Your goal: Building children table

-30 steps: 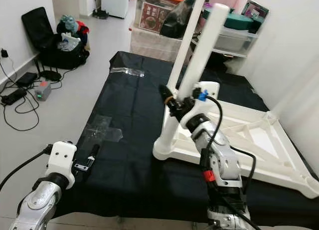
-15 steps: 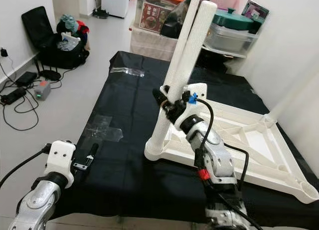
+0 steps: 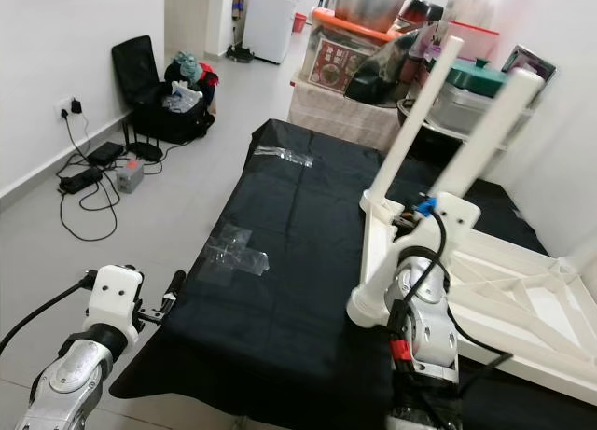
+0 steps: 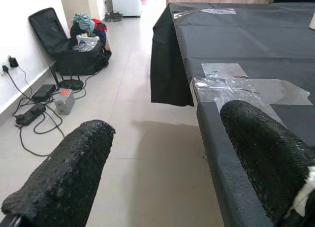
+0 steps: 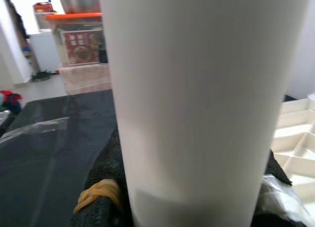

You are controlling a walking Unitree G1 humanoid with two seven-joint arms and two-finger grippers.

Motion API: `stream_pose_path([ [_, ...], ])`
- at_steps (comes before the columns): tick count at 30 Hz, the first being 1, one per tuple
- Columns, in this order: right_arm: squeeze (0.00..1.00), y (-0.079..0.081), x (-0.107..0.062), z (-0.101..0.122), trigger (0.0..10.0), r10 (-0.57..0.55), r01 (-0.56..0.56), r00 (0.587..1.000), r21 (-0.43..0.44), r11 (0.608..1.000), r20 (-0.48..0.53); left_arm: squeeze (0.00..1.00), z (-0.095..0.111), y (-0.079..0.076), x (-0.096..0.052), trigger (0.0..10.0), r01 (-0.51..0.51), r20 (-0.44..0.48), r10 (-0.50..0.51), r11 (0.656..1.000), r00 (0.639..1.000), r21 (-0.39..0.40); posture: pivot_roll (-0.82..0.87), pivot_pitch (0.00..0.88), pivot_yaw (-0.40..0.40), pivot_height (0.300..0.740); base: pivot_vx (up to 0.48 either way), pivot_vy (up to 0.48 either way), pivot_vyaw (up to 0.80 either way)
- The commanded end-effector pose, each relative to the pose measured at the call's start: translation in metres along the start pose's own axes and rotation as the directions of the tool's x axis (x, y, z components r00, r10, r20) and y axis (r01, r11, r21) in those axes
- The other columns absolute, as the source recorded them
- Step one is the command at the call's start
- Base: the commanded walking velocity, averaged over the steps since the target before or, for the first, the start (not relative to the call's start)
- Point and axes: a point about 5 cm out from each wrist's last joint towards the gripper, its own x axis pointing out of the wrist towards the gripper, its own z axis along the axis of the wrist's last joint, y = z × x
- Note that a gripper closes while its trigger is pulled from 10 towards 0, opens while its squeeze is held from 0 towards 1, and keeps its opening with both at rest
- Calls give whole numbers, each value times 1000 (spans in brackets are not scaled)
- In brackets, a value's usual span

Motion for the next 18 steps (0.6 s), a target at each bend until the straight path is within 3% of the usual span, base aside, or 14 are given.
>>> stream_pose_path([
  [1,0,-40,-10,-32,0,-261,247,951,-103,964,-164,0,-2,-5,0,10000,25,-13,-25,1000,1000,-6,104,0,-180,740,0,0,0],
  [5,0,-42,-13,-29,0,-302,285,940,-122,951,-158,0,-3,-5,0,10000,25,-14,-25,1000,1000,-7,100,0,-175,740,0,0,0],
  [6,0,-41,-14,-27,2471,-313,295,936,-128,947,-160,0,-3,-5,-1,10000,26,-15,-26,1000,1000,-8,95,0,-171,740,0,0,0],
  [7,0,-36,-12,-27,10000,-282,264,945,-125,956,-167,0,-3,-6,-1,10000,31,-16,-31,999,999,-9,96,0,-170,740,0,0,0],
  [10,0,-18,-8,-24,10000,-155,147,973,-62,987,-171,0,-3,-7,0,10000,35,-15,-36,999,999,-9,103,0,-178,740,0,0,0],
  [15,0,-1,-7,-20,10000,-16,14,986,-10,1000,-166,0,-3,-6,0,10000,31,-14,-31,999,999,-10,106,0,-182,740,0,0,0],
  [16,1000,3,-7,-14,10000,18,-16,991,14,1000,-132,0,-3,-6,0,10000,30,-14,-30,1000,999,-10,111,0,-187,740,0,0,0],
  [17,1000,3,-7,-14,10000,18,-16,991,14,1000,-132,0,-3,-6,0,10000,30,-14,-30,1000,999,-10,111,0,-187,740,0,0,0],
  [18,1000,11,-6,-3,10000,104,-103,992,18,995,-76,0,-3,-6,-1,10000,28,-13,-28,1000,1000,-11,110,0,-187,740,0,0,0],
])
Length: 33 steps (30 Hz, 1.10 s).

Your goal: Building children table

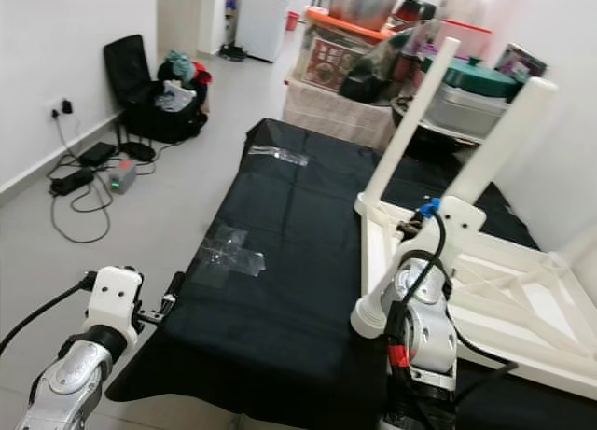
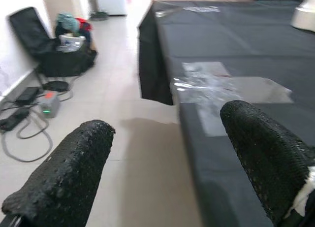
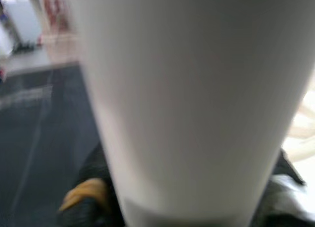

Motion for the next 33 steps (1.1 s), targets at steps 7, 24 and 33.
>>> stream_pose_path([
  [7,0,11,9,17,10000,271,-271,961,-22,962,46,0,-2,-6,0,10000,24,-10,-24,1000,1000,-11,106,0,-183,740,0,0,0],
  [24,0,40,12,46,9725,774,-765,627,-121,633,83,0,-1,-5,2,10000,23,-6,-23,1000,1000,-8,131,0,-200,740,0,0,0],
  [33,0,40,16,47,0,766,-755,632,-133,643,114,0,-1,-7,2,10000,33,-5,-33,999,999,-7,126,0,-199,740,0,0,0],
])
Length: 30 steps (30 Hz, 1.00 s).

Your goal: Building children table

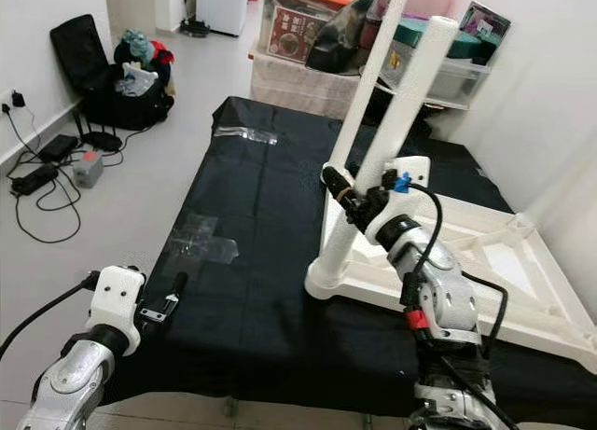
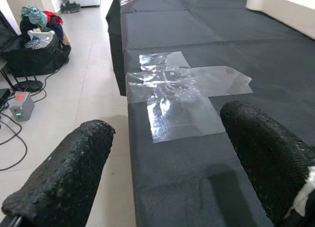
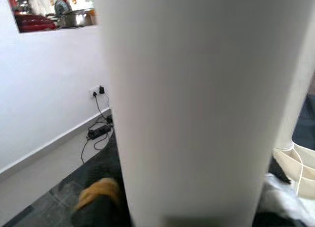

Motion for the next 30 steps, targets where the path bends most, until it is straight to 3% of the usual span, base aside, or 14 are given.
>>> stream_pose_path([
  [1,0,-9,-1,0,0,-93,93,996,-19,995,6,0,-3,-6,1,10000,23,-13,-23,1000,1000,-5,126,0,-199,740,0,0,0],
  [5,0,-16,-3,-1,0,-171,171,985,-22,985,8,0,-3,-6,1,10000,26,-13,-26,1000,1000,-6,114,0,-194,740,0,0,0],
  [8,0,-29,-12,-5,0,-352,352,936,-34,935,-1,0,-3,-7,1,10000,29,-14,-29,1000,999,-9,109,0,-191,740,0,0,0],
  [10,0,-32,-15,-7,0,-395,394,919,-46,918,-5,0,-3,-8,0,10000,29,-14,-30,1000,999,-10,107,0,-191,740,0,0,0],
  [12,0,-42,-26,-14,0,-542,538,840,-72,840,-35,0,-3,-8,0,10000,32,-15,-32,999,999,-12,104,0,-190,740,0,0,0],
  [14,0,-51,-40,-23,0,-677,675,734,-49,736,-63,0,-3,-9,0,10000,33,-15,-33,999,999,-14,103,0,-190,740,0,0,0],
  [15,0,-54,-51,-29,0,-756,755,648,-56,653,-89,0,-3,-9,0,10000,33,-16,-33,999,999,-15,103,0,-190,740,0,0,0],
  [16,0,-54,-51,-29,0,-756,755,648,-56,653,-89,0,-3,-9,0,10000,33,-16,-33,999,999,-15,103,0,-190,740,0,0,0],
  [19,0,-54,-80,-43,0,-901,893,419,-130,432,-115,0,-4,-8,-1,10000,34,-19,-34,999,999,-16,90,0,-181,740,0,0,0],
  [20,0,-54,-80,-43,0,-901,893,419,-130,432,-115,0,-4,-8,-1,10000,34,-19,-34,999,999,-16,90,0,-181,740,0,0,0],
  [22,0,-47,-93,-47,0,-943,928,319,-170,332,-100,0,-5,-9,-2,10000,37,-22,-38,999,999,-15,84,0,-176,740,0,0,0],
  [24,0,-42,-99,-50,0,-960,945,264,-174,277,-99,0,-5,-9,-2,10000,41,-24,-41,999,999,-15,80,0,-171,740,0,0,0],
  [29,0,-36,-101,-51,0,-975,962,195,-173,212,-110,0,-6,-9,-2,10000,44,-26,-44,999,999,-14,78,0,-169,740,0,0,0],
  [30,0,-35,-101,-51,3765,-978,966,167,-178,188,-124,0,-6,-9,-1,10000,44,-26,-44,999,999,-14,78,0,-169,740,0,0,0],
])
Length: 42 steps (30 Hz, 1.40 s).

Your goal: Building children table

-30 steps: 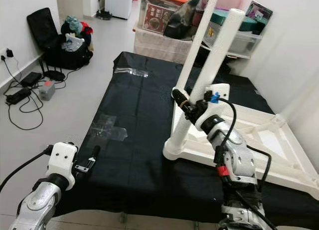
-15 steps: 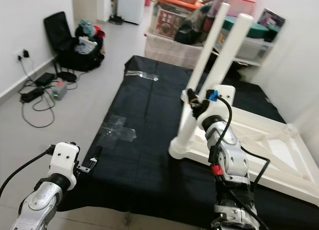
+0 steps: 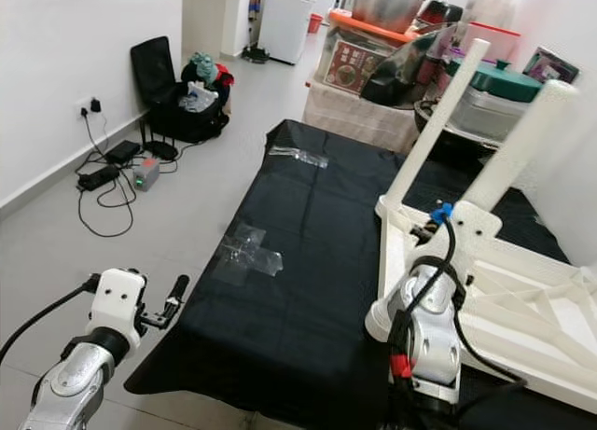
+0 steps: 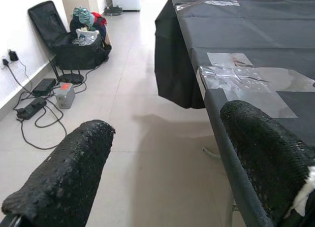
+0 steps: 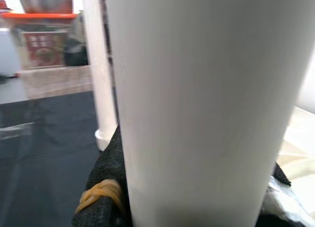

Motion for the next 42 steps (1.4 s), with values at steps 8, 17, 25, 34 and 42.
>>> stream_pose_path([
  [8,0,-18,7,-27,10000,-173,171,965,-28,985,-199,0,-2,-7,2,10000,26,-12,-26,1000,1000,-9,79,0,-171,740,0,0,0],
  [17,0,2,12,-2,10000,138,-130,988,102,986,-74,0,-2,-8,3,10000,26,-10,-26,1000,1000,-13,79,0,-173,740,0,0,0],
  [25,0,31,14,50,10000,760,-767,641,51,639,106,0,-1,-9,4,10000,33,-6,-34,999,999,-15,80,0,-176,740,0,0,0],
  [34,0,48,14,39,0,835,-835,547,-30,549,62,0,1,-4,5,10000,9,5,-9,1000,1000,-8,111,0,-197,740,0,0,0],
  [42,0,45,-3,28,0,919,-919,393,23,393,27,0,-2,-10,4,10000,28,-1,-28,1000,1000,-11,100,0,-189,740,0,0,0],
])
